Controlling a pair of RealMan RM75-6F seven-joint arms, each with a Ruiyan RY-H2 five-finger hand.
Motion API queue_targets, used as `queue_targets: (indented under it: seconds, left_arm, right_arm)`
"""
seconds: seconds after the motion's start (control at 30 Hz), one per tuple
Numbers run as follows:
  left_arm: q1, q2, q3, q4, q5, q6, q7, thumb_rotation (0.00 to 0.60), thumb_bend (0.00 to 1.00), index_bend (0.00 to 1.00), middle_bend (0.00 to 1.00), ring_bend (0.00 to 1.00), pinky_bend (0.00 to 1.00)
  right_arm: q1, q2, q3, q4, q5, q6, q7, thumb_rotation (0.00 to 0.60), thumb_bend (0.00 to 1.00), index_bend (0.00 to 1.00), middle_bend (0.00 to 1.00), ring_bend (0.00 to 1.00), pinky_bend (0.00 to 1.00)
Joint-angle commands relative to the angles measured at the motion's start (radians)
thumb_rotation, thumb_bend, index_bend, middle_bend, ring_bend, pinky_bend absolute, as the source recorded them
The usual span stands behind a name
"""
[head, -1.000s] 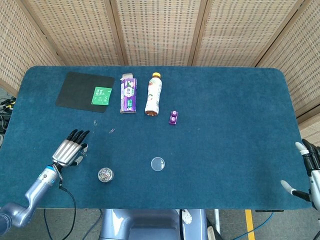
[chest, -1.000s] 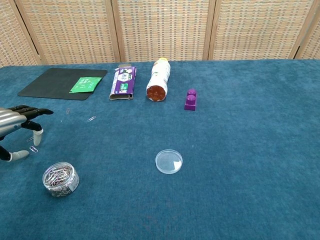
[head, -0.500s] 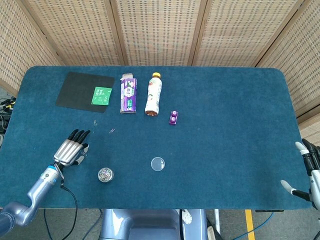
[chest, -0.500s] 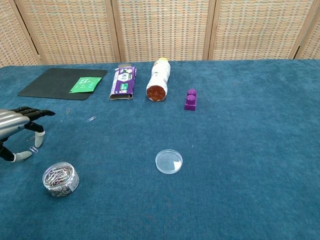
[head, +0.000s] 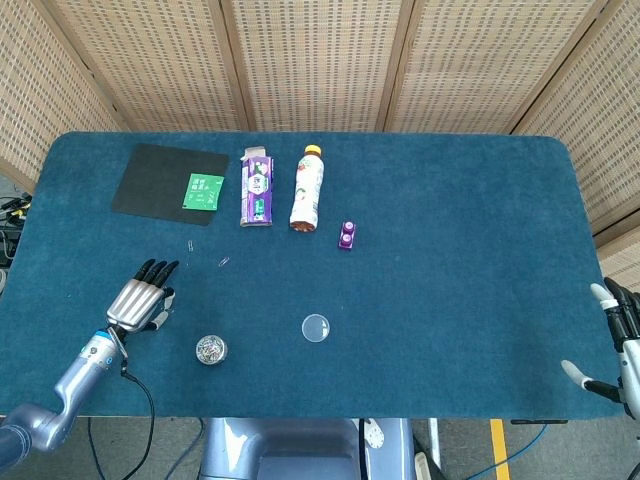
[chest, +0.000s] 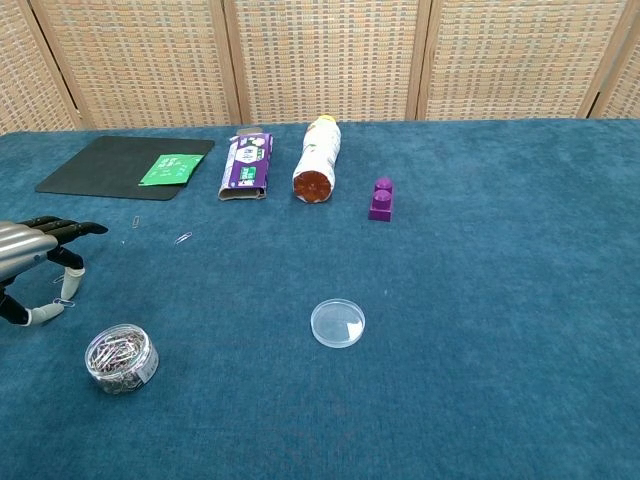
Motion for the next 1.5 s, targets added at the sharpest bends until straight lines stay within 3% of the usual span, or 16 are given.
queue_targets:
  seconds: [0.03, 0.7, 1.1, 1.3, 1.5]
  left_arm:
    - [0.0, -0.001, 0.0, 0.002, 0.0, 0.001, -0.001, 0.6, 0.39, 0.63, 0.0, 0.0, 0.0]
    - [-0.001, 0.032, -0.014, -0.047, -0.002, 0.037, -0.009, 0.6, 0.4, 0.65, 0.0, 0.0, 0.0]
    - [0.002, 0.152, -0.031, -0.281, 0.035, 0.136, 0.016, 0.6, 0.4, 0.65, 0.0, 0.0, 0.0]
    - [0.004, 0.197, -0.002, -0.414, 0.093, 0.167, 0.063, 0.6, 0.41, 0.65, 0.0, 0.0, 0.0]
    - [0.001, 0.232, 0.039, -0.537, 0.122, 0.13, 0.161, 0.6, 0.41, 0.65, 0.0, 0.0, 0.0]
  right_arm:
    - [0.0, 0.0, 0.0, 0.0, 0.0, 0.0, 0.0, 0.6, 0.0, 0.02, 0.0, 0.0, 0.0]
    - [0.0, 0.002, 0.0, -0.001, 0.0, 0.002, 0.004, 0.6, 0.0, 0.02, 0.0, 0.0, 0.0]
    - [-0.002, 0.008, -0.001, -0.002, -0.002, 0.005, 0.016, 0.6, 0.0, 0.02, 0.0, 0.0, 0.0]
    - [-0.003, 0.009, 0.0, -0.001, -0.003, 0.009, 0.023, 0.6, 0.0, 0.02, 0.0, 0.0, 0.0]
    - [-0.003, 0.012, 0.0, 0.0, -0.004, 0.008, 0.028, 0.6, 0.0, 0.02, 0.0, 0.0, 0.0]
